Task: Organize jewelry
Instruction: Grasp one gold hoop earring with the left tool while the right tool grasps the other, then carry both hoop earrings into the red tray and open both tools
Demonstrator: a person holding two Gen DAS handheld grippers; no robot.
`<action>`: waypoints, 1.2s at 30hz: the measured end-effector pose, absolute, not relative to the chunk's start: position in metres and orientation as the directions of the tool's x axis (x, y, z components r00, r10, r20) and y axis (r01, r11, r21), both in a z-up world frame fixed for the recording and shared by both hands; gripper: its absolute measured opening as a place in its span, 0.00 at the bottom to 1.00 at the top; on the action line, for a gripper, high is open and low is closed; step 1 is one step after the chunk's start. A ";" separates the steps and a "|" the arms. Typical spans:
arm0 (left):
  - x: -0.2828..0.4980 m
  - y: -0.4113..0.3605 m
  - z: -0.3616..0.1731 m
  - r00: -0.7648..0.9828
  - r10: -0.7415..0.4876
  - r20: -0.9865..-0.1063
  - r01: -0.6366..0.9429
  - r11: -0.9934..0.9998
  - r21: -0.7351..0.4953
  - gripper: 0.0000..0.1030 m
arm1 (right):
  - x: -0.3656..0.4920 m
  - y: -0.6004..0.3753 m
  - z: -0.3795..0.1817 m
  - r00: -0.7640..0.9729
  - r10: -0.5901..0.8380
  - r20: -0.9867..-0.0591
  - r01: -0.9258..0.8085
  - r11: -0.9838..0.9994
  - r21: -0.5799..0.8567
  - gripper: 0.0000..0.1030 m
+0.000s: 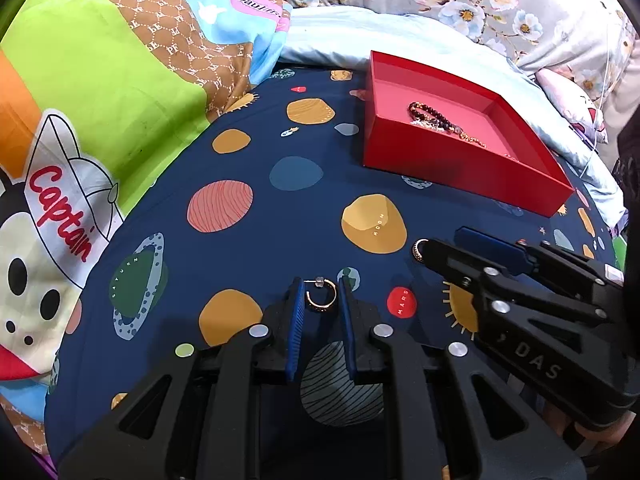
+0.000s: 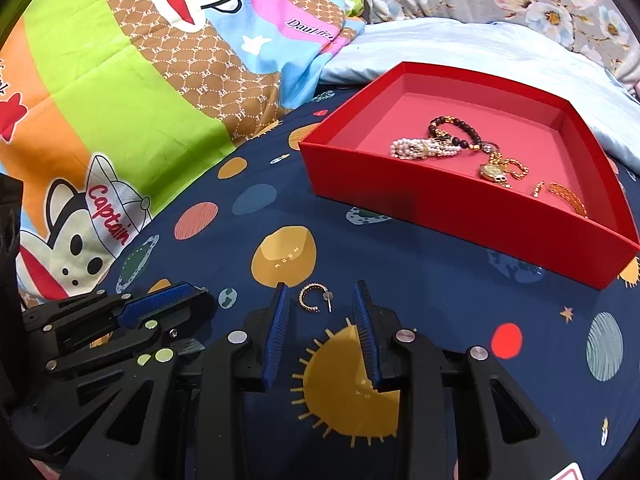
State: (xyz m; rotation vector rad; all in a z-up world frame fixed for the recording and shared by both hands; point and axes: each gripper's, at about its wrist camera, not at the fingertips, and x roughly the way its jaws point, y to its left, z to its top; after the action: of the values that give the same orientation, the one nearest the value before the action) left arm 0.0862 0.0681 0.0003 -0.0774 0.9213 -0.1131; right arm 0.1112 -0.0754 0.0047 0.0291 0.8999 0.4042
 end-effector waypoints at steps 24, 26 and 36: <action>0.085 0.069 0.005 0.602 -0.144 -0.785 0.061 0.989 -0.135 0.16 | 0.113 -0.078 -0.002 0.551 0.307 -0.776 -0.295 0.942 0.163 0.17; 0.086 0.065 0.008 0.606 -0.151 -0.781 0.073 0.988 -0.134 0.16 | 0.108 -0.088 0.001 0.564 0.299 -0.770 -0.269 0.948 0.171 0.17; 0.087 0.026 0.038 0.624 -0.221 -0.750 0.184 0.974 -0.134 0.16 | 0.091 -0.156 0.034 0.645 0.225 -0.731 -0.137 0.974 0.179 0.17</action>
State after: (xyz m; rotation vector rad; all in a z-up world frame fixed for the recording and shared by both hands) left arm 0.0873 0.0262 0.0378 -0.0453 0.8666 -0.2327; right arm 0.0915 -0.1560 0.0337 0.1106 0.8458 0.2064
